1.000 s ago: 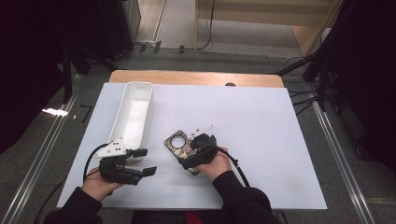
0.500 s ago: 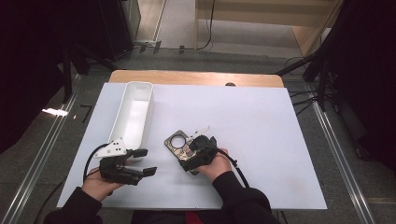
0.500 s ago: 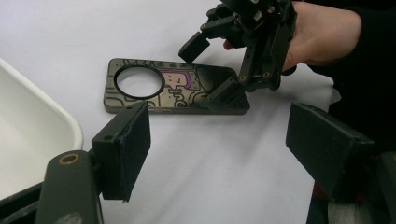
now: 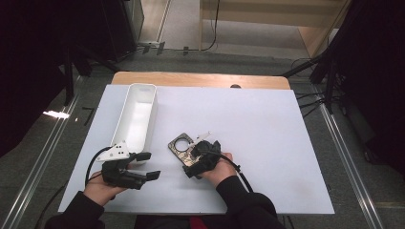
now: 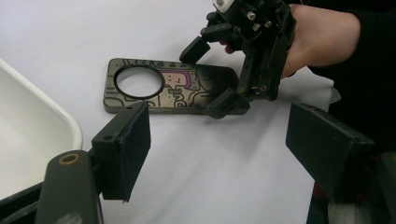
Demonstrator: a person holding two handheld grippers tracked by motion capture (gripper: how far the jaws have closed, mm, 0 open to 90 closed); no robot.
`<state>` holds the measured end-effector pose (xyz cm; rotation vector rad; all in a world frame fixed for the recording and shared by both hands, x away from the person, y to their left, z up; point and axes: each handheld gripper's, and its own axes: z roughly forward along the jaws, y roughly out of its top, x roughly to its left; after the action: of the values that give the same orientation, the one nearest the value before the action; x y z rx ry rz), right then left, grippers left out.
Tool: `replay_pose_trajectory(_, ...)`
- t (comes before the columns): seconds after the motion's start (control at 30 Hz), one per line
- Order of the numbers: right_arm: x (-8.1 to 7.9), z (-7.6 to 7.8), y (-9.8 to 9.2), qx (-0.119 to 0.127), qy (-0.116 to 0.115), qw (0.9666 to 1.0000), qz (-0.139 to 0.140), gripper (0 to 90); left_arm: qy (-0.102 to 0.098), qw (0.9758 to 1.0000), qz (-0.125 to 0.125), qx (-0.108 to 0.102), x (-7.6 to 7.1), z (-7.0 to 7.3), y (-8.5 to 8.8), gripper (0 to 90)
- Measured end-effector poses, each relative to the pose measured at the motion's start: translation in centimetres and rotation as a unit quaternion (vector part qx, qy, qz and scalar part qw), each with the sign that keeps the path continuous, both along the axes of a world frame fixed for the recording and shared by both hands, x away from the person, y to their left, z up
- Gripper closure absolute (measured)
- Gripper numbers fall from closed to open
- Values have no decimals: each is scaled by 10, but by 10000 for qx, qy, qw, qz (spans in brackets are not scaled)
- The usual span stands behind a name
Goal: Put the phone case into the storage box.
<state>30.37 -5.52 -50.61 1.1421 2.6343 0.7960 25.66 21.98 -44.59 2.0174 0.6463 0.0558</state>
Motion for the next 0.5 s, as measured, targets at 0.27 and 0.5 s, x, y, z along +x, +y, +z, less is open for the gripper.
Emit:
replay_pose_trajectory(0.27,-3,-1,4,-190,-110,9998,18,0,2,10000,3,-3,0,0,0,219)
replay_pose_trajectory(0.5,-3,0,3,-181,-133,9997,6,39,-4,10000,4,1,0,0,0,219)
